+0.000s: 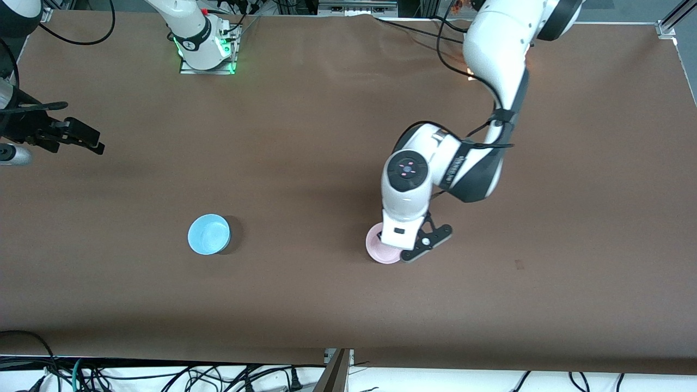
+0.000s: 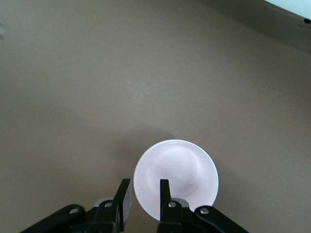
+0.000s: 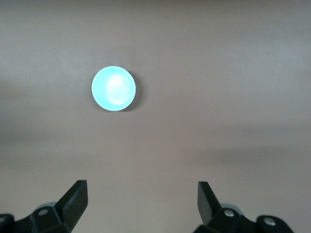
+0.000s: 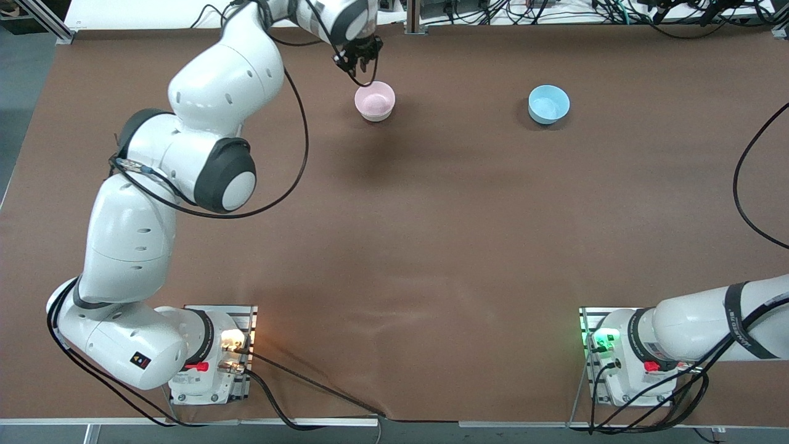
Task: Stack pink and blue bowls on white bowl
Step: 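Raise the left gripper away while the right gripper reaches the blue bowl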
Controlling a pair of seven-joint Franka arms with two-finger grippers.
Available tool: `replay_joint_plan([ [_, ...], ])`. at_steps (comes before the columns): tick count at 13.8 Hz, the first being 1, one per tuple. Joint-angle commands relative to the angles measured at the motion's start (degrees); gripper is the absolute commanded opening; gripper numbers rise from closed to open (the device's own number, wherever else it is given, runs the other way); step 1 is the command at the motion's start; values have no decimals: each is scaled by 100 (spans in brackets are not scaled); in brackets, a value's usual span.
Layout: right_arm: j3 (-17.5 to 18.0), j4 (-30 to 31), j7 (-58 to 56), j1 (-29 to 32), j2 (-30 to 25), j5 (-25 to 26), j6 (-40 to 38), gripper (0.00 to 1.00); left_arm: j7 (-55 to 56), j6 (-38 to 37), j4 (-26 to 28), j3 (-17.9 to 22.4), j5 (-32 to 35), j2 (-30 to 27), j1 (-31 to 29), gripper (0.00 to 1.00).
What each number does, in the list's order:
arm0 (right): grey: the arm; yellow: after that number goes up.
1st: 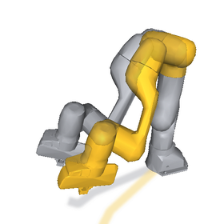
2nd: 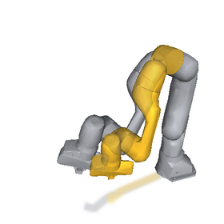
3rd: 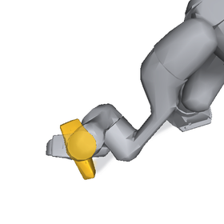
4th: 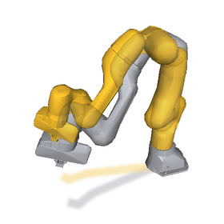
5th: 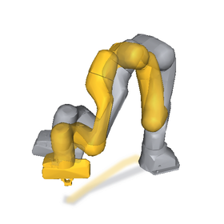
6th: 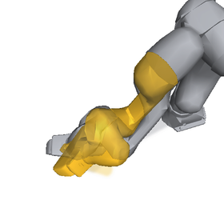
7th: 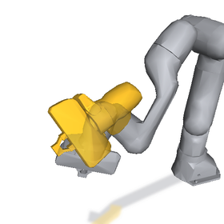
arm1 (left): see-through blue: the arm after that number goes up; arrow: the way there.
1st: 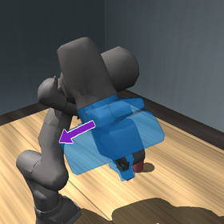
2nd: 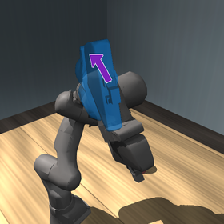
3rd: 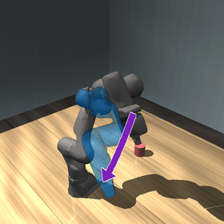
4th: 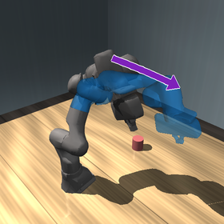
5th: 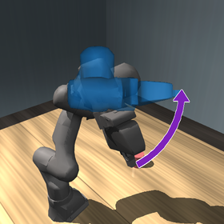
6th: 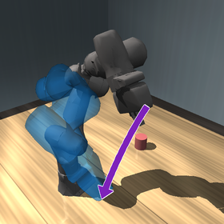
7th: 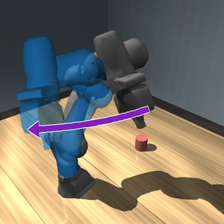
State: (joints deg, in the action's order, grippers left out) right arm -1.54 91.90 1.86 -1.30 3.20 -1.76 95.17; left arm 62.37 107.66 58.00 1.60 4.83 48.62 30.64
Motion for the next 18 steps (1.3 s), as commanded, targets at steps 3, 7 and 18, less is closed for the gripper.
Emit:
replay_joint_plan([
  [3,-12,-102,-37,25,294,-9,-42,100,-1269,-745,71,-28,-552,-703,-567,30],
  [7,-30,-111,-46,43,321,9,-33,100,-2201,-1308,71,-28,-694,-1143,-989,30],
  [18,-22,-50,-37,-1,1251,0,378,100,-4662,-2205,186,-1,-694,-2014,-2070,36],
])
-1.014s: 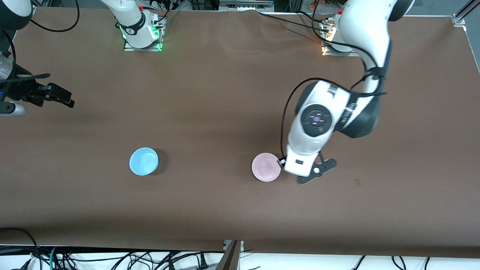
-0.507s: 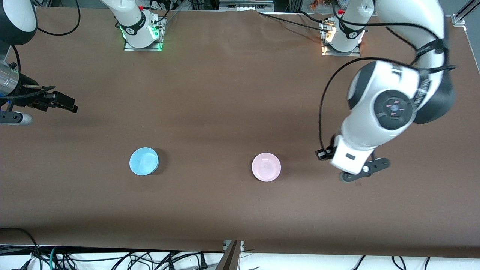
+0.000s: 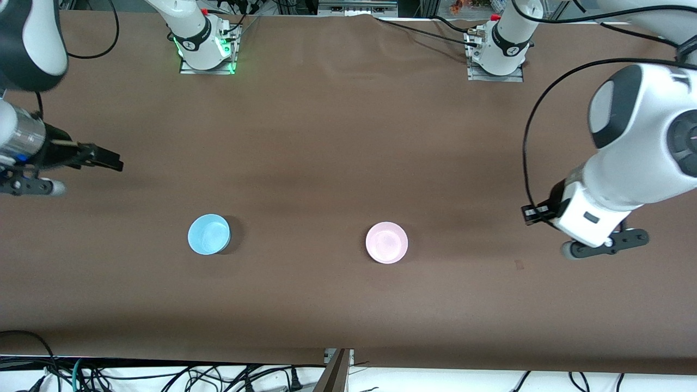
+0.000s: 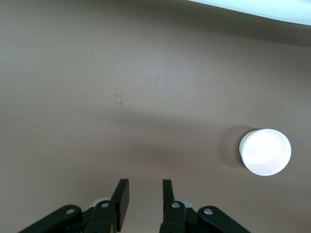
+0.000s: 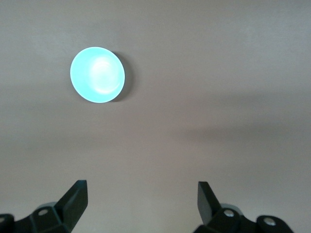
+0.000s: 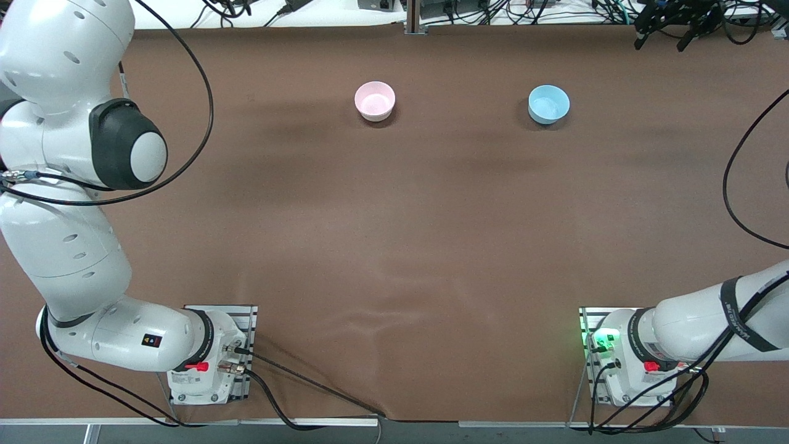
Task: Stack pink and blue bowls on white bowl
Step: 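Raise the left gripper away while the right gripper reaches the blue bowl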
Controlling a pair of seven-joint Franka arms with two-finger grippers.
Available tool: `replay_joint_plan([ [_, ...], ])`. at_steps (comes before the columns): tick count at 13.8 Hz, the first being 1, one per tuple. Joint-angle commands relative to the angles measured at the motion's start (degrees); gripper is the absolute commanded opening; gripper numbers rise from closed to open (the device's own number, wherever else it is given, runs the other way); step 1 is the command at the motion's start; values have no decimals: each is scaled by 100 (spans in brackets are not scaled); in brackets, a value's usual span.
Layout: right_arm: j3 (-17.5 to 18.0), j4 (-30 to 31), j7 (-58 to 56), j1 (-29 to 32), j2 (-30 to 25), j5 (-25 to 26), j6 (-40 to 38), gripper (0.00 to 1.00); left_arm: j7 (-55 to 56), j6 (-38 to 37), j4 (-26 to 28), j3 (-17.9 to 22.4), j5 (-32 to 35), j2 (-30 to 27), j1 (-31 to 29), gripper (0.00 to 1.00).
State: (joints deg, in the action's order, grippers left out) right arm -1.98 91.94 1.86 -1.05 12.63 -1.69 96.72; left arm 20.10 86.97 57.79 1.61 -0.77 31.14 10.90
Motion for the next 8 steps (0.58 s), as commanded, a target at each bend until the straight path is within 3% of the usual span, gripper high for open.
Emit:
replay_joint_plan([
  [1,39,-19,-28,-36,537,-15,468,100,-533,-223,206,-3,-134,-275,-157,39],
  [8,48,-10,77,-360,2023,-94,2253,100,-1527,-286,891,-3,-187,-846,-754,39],
])
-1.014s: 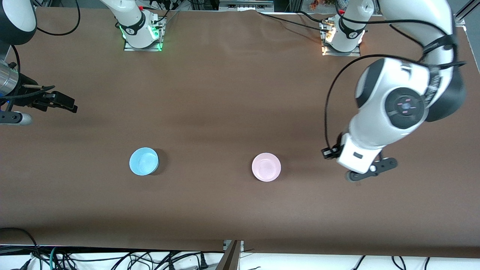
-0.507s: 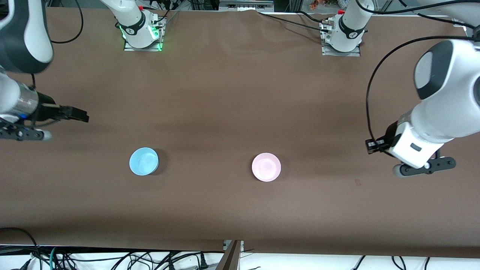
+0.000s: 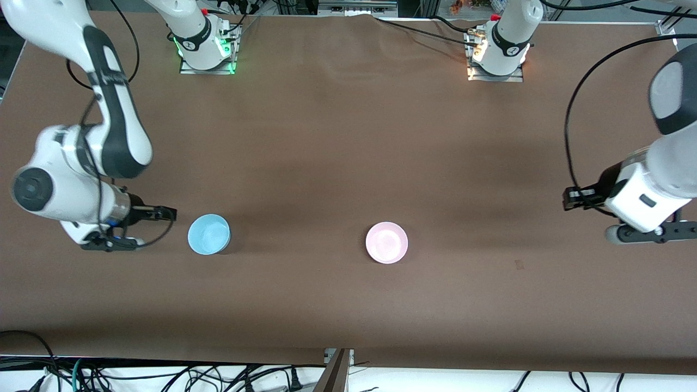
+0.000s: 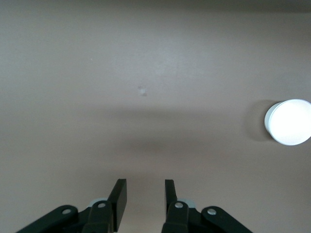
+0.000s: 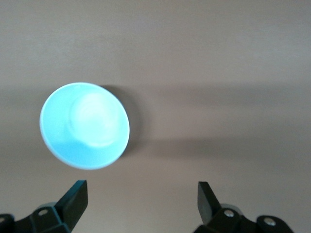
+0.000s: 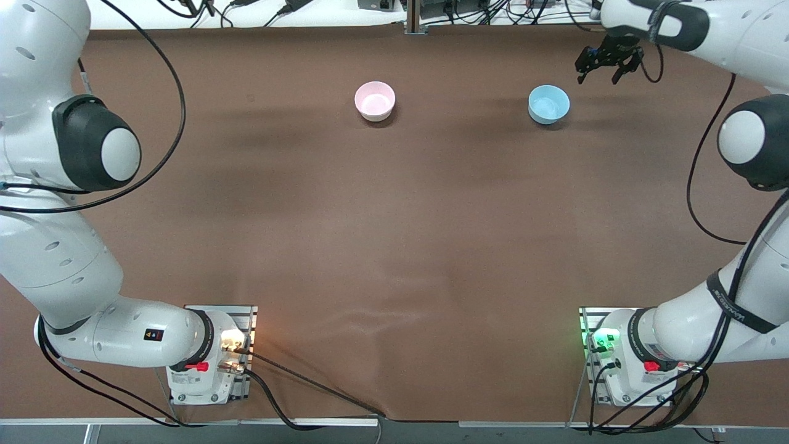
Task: Stack pink and blue bowls on white bowl
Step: 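Grasp the light blue bowl rim with the right gripper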
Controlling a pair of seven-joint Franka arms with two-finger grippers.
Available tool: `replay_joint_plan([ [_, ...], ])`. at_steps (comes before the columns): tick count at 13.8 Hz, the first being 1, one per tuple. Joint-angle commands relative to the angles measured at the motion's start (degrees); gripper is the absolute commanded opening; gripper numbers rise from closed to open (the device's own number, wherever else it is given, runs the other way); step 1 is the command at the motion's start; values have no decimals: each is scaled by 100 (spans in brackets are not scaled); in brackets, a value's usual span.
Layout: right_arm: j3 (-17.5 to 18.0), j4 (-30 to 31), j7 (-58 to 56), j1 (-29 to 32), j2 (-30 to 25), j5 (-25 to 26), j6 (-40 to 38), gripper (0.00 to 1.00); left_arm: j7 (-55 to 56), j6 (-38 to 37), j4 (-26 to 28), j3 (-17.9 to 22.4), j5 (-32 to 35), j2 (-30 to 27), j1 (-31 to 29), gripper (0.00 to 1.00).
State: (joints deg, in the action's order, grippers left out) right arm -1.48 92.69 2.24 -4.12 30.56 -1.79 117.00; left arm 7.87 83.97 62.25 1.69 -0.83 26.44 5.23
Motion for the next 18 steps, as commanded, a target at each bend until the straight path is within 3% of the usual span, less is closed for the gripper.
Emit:
replay_joint_plan([
  [1,-2,-84,49,-71,362,-94,418,100,-312,15,463,-11,-190,-420,-232,40],
  [5,-2,-84,49,-124,820,-445,894,97,-321,67,919,-11,-260,-762,-268,40],
  [9,-2,-76,110,-177,970,-445,1017,83,-583,198,1454,-11,-260,-1201,-294,41],
  [10,-2,-76,110,-186,987,-445,1017,77,-767,330,1700,-11,-260,-1359,-381,41],
  [13,-2,-76,128,-177,996,-454,1009,44,-831,909,2535,-63,-260,-1817,-329,43],
  [17,-2,-102,163,-194,996,-718,991,2,-822,981,2713,-107,-260,-2028,-329,47],
  [18,-2,-128,206,-247,987,-727,991,0,-813,973,2739,-159,-260,-2081,-321,47],
])
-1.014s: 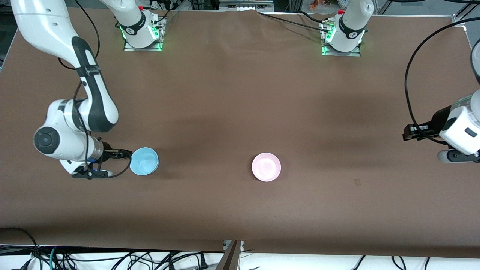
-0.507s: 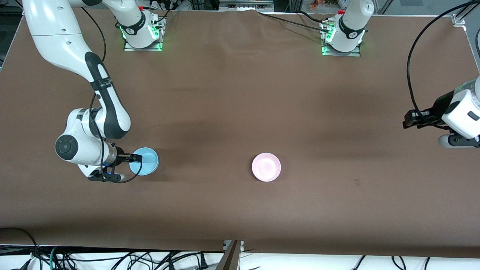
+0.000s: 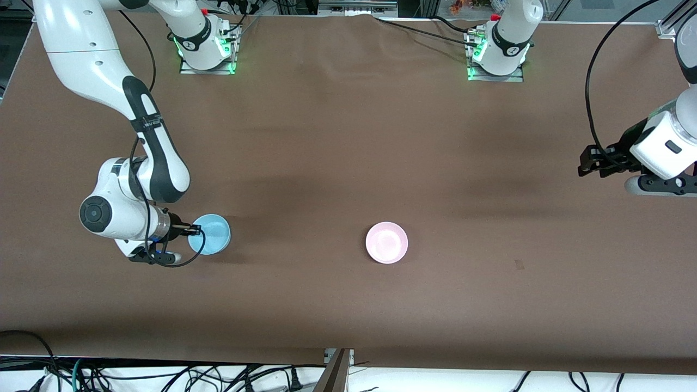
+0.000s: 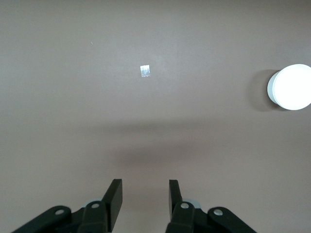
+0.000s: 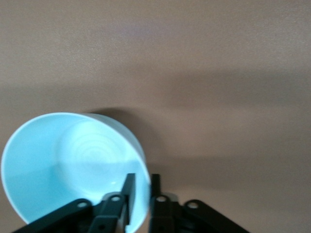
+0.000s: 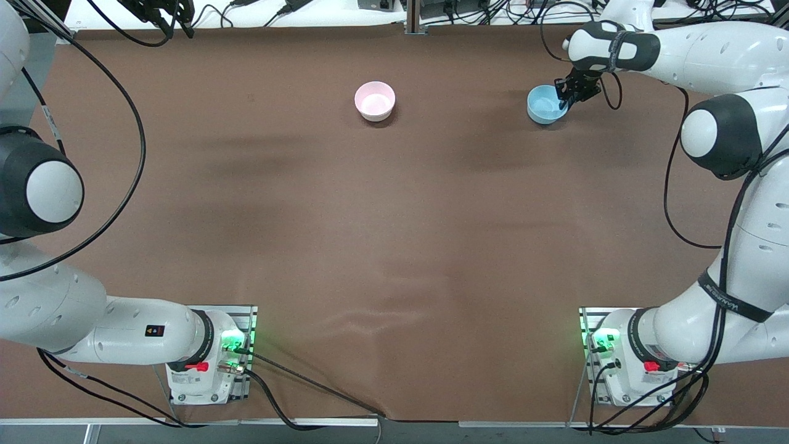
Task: Stack pink and blue bowls on white bowl
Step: 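Grasp the light blue bowl rim with the right gripper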
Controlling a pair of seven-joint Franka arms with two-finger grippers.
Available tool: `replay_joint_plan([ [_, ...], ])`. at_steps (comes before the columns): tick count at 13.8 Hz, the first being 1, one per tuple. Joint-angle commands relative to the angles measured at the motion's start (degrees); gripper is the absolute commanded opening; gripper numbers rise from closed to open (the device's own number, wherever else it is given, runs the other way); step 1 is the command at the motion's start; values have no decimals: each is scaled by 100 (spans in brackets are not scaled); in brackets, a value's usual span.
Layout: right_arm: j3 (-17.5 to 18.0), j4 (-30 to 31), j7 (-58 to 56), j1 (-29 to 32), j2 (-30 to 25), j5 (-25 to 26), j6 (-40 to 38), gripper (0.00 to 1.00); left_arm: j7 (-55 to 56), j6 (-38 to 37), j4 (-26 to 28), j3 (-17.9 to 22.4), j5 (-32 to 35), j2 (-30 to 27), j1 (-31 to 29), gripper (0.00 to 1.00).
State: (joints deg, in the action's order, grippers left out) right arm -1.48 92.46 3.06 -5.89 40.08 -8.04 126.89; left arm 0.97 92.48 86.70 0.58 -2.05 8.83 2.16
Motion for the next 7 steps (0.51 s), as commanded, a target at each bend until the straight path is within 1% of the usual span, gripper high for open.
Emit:
replay_joint_plan([
  [1,-2,-123,290,-105,35,-93,3,0,-80,103,321,-119,-138,-381,-14,49],
  [3,25,-280,746,-280,18,-102,-32,0,-53,95,347,-224,-76,-478,-14,53],
  [4,103,-394,1027,-386,0,-102,-76,0,-36,94,321,-225,-59,-496,-14,57],
  [6,453,-675,1781,-501,-9,-102,-155,0,-44,86,242,-225,-32,-513,-58,58],
  [7,638,-790,2281,-553,0,-102,-190,0,-44,86,242,-225,81,-548,-58,64],
])
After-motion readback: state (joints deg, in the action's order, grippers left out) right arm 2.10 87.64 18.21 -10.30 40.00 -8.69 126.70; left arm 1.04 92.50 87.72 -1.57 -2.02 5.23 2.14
